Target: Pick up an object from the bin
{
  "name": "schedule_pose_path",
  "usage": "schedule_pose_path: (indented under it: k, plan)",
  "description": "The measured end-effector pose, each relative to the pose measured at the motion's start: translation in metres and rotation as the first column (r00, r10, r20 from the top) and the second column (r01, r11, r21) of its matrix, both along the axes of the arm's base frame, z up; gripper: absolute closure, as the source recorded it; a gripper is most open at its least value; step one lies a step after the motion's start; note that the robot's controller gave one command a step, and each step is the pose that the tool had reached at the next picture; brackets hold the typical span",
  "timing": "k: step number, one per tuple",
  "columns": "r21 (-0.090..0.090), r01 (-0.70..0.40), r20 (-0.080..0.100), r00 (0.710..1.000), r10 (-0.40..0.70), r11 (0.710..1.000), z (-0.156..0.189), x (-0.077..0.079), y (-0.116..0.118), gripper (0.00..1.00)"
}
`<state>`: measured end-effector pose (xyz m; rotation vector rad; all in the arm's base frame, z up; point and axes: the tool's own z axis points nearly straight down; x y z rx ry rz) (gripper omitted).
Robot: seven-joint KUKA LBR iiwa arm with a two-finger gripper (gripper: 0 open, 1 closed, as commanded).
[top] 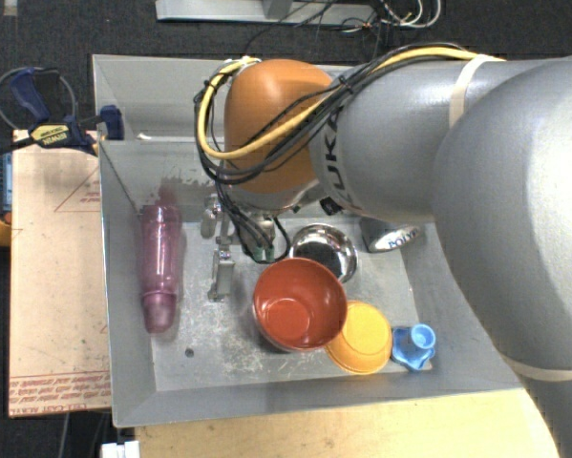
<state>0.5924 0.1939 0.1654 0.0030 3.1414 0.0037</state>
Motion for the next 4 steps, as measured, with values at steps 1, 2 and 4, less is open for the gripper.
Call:
schedule_pose_path:
  k: [1, 2, 4]
  plan:
    - [0.000, 0.000, 0.000, 1.000, 0.000, 1.000, 0.000, 0.000, 0.000, 0.00]
    - [-0.001, 0.002, -0.004, 1.000, -0.002, 1.000, -0.019, -0.050, -0.031, 0.00]
    - [0.003, -0.034, 0.011, 0.999, 0.034, 0.999, 0.082, -0.046, -0.022, 0.00]
